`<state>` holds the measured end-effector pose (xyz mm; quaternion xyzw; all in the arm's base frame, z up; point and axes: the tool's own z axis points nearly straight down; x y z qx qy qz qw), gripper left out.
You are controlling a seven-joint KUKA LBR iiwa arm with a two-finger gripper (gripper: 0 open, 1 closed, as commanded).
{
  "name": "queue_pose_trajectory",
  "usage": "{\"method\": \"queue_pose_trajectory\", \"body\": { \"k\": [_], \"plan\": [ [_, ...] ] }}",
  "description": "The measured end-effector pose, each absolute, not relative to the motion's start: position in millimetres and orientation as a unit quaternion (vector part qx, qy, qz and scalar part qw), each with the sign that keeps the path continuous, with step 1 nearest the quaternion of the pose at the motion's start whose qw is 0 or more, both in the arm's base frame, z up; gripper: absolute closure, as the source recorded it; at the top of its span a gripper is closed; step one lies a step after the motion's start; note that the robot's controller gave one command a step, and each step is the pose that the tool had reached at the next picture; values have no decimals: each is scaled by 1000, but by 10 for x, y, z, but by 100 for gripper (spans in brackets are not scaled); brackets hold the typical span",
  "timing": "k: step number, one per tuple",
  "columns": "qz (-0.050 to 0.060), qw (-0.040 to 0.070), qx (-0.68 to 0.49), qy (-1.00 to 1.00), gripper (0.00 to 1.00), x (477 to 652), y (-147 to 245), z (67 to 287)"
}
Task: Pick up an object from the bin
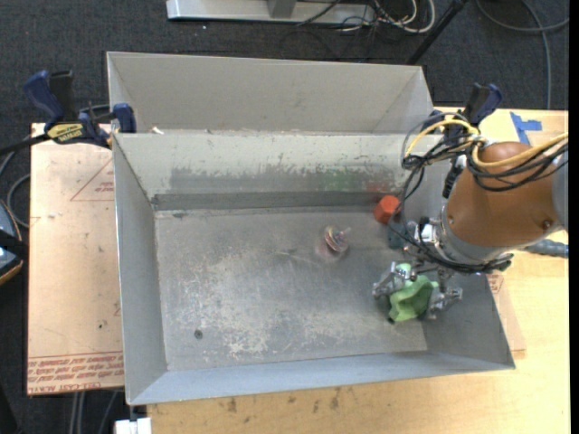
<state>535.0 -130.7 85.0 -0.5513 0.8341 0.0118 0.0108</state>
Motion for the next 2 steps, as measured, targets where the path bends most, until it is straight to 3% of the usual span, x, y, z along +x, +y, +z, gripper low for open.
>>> {"method": "queue_pose_trajectory", "body": {
  "k": [1, 2],
  "plan": [
    [13, 11, -551, 834, 100, 5364, -1295, 858],
    [5, 6, -554, 833, 100, 5383, -1193, 930]
  ]
}}
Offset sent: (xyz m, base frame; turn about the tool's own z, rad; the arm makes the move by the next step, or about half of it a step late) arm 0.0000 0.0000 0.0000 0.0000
